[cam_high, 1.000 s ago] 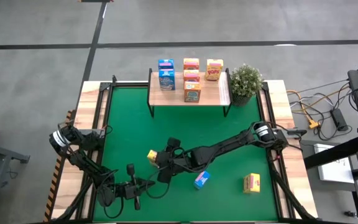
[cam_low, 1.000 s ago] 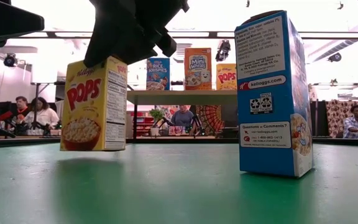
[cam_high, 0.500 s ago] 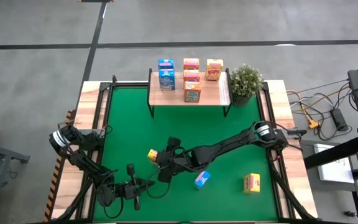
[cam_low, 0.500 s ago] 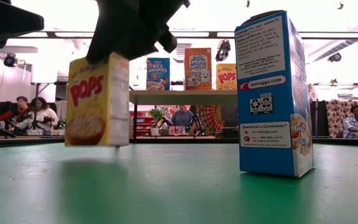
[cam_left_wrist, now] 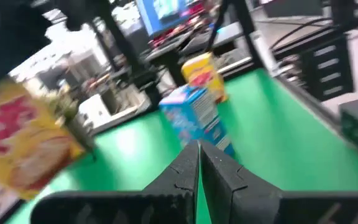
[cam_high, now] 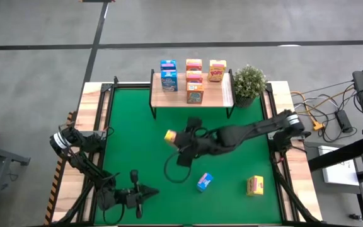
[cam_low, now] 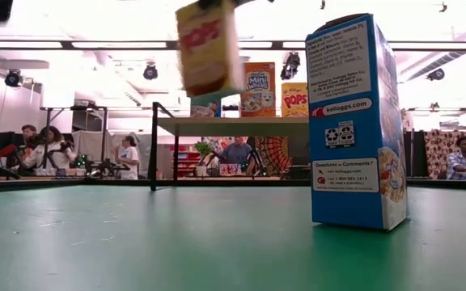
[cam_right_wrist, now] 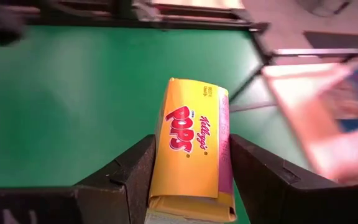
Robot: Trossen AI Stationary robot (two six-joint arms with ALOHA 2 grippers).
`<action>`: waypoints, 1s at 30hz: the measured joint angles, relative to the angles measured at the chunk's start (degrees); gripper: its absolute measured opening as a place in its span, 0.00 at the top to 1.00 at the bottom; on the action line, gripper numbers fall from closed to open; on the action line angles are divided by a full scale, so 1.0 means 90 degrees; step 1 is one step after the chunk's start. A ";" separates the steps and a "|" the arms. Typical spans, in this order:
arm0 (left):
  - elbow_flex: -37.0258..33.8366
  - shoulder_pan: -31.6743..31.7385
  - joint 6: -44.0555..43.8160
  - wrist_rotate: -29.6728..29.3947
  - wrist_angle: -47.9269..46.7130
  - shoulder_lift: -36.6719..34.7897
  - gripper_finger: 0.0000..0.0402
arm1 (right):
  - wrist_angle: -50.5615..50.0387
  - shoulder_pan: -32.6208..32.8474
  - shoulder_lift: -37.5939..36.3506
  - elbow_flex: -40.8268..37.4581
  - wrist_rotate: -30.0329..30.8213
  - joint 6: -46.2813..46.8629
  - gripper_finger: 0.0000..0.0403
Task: Stack cereal on shelf
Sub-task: Put the left yellow cereal box on the shelf
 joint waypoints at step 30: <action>-0.0281 0.1539 0.2151 0.1349 -0.0644 -0.2283 1.00 | -0.1027 -0.3248 -0.4427 -0.2852 -0.1726 -0.2006 0.54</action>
